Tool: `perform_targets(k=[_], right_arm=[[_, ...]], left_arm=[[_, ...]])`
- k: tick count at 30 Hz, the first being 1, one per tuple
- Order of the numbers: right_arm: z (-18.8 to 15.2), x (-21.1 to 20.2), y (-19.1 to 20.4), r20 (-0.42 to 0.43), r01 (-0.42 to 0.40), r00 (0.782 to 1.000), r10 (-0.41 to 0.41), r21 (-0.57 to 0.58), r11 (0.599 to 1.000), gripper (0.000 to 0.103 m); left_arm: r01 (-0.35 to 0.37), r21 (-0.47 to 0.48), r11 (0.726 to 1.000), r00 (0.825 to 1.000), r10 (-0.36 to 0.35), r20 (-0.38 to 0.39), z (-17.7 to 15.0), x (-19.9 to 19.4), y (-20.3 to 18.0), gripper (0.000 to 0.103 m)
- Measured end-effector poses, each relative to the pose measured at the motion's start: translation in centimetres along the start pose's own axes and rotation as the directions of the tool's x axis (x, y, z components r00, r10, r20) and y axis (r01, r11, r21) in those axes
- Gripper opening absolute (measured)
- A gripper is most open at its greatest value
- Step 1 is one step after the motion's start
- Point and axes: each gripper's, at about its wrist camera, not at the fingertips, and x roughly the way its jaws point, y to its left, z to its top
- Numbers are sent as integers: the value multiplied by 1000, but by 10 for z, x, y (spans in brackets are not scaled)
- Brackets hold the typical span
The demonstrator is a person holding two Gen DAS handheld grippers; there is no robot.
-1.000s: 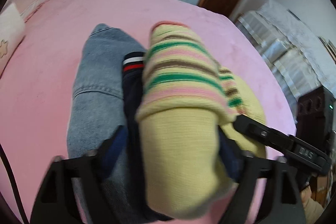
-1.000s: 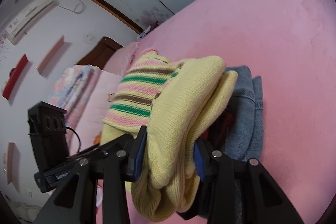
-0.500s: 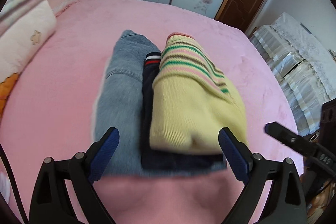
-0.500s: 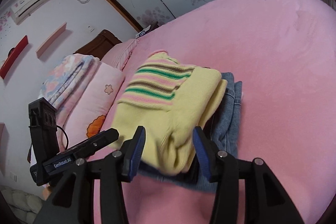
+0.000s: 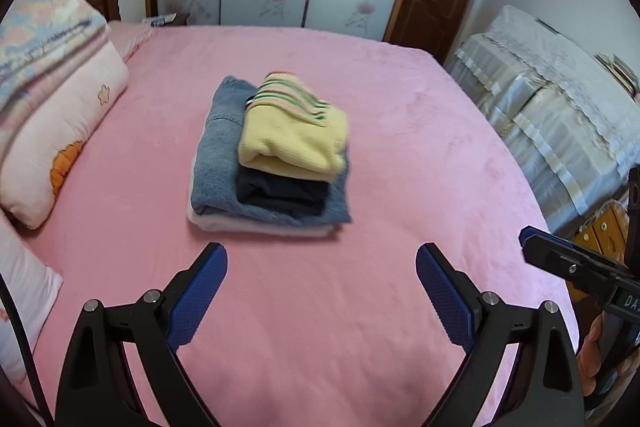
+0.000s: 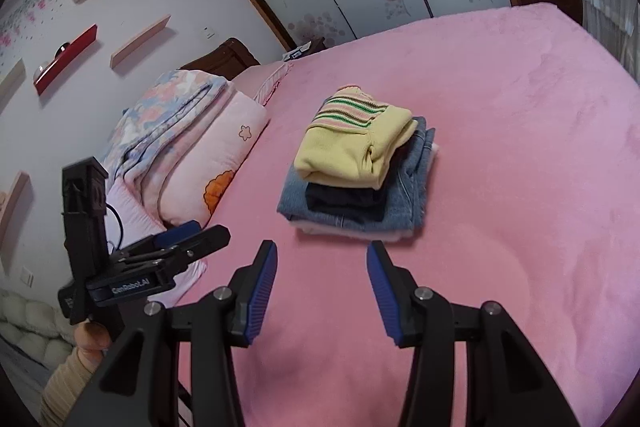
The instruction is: Fold large clothes
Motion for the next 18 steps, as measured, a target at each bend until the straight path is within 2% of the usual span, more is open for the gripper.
perform_targets(k=[4,8,10,13,18], right_arm=[[-30,-52,19,30,41,999,-39,-59,997,48],[-68,-92,27,54,53,997,-49,-75,996,48],[-89,-108,27,62,51,997,-46,-81,995,48],[-117,-125,27,78,77,995,-70,-97,992,49],[-162,-148,23,106,151,985,-139,-121,981,55]], left_arm=[[0,35,999,1000,-1,26,-30,-48,-39,95],[-18,57,998,999,16,41,-76,-89,-77,95],[-44,52,998,998,42,47,-100,-102,-91,96],[-41,49,998,997,37,66,-131,-117,-104,96],[-82,56,995,994,77,82,-175,-129,-124,96]])
